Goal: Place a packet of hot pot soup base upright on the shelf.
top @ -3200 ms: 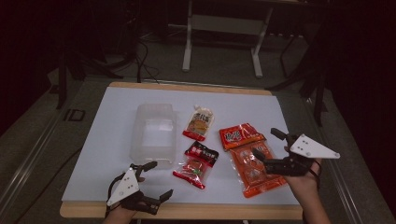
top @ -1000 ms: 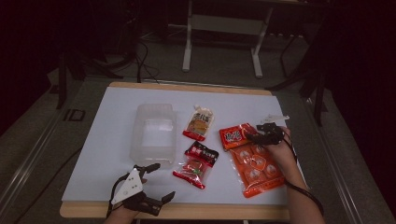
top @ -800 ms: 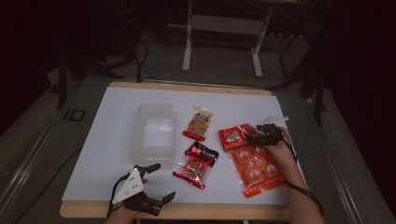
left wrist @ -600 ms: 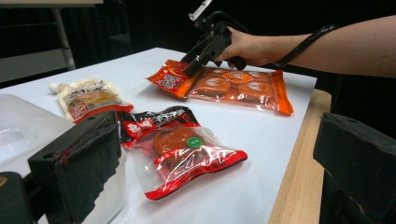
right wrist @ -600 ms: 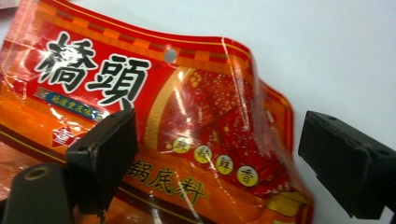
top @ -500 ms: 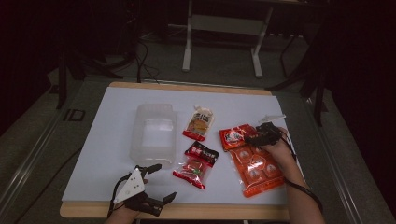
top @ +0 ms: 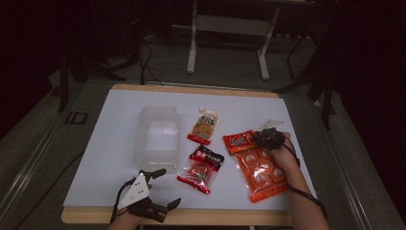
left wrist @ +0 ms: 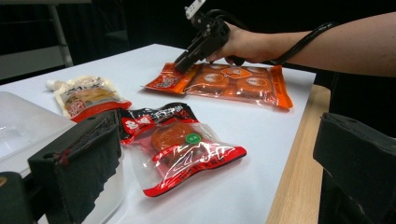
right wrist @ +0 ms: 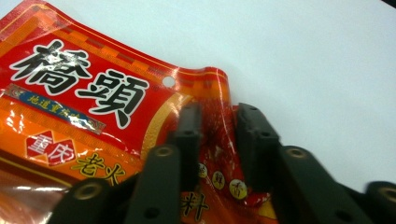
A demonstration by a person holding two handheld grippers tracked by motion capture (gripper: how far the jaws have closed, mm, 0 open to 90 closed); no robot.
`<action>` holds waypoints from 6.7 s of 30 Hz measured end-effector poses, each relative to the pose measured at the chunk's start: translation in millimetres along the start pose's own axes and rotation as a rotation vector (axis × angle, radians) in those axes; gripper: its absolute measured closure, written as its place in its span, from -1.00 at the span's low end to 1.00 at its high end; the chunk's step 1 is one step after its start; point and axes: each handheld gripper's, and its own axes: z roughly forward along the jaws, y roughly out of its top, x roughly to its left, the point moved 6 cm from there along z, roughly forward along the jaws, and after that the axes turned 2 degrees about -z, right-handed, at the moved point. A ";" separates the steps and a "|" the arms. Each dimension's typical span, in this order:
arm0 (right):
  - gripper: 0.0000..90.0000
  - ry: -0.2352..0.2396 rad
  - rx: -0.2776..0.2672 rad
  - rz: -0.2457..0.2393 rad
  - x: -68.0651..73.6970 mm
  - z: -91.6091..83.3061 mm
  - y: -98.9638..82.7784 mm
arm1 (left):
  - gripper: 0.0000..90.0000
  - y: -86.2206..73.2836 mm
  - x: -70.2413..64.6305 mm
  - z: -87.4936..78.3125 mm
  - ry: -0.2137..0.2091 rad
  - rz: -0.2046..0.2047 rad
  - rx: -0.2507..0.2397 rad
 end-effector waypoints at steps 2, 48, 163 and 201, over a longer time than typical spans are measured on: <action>0.76 -0.010 0.009 -0.002 1.1 0.4 1.4 | -0.97 -0.2 -0.6 0.0 -0.002 0.001 0.002; 0.96 -0.075 -0.297 0.077 -0.2 -151.5 29.3 | -0.97 8.5 -15.4 19.1 -0.055 -0.023 0.017; 0.27 -0.099 -0.671 0.066 45.3 -319.4 1.7 | 0.59 145.2 -67.0 216.7 -0.389 0.098 -0.081; -0.71 0.013 -0.616 0.059 82.3 -264.0 21.7 | 0.59 221.6 78.6 75.1 0.034 0.054 -0.254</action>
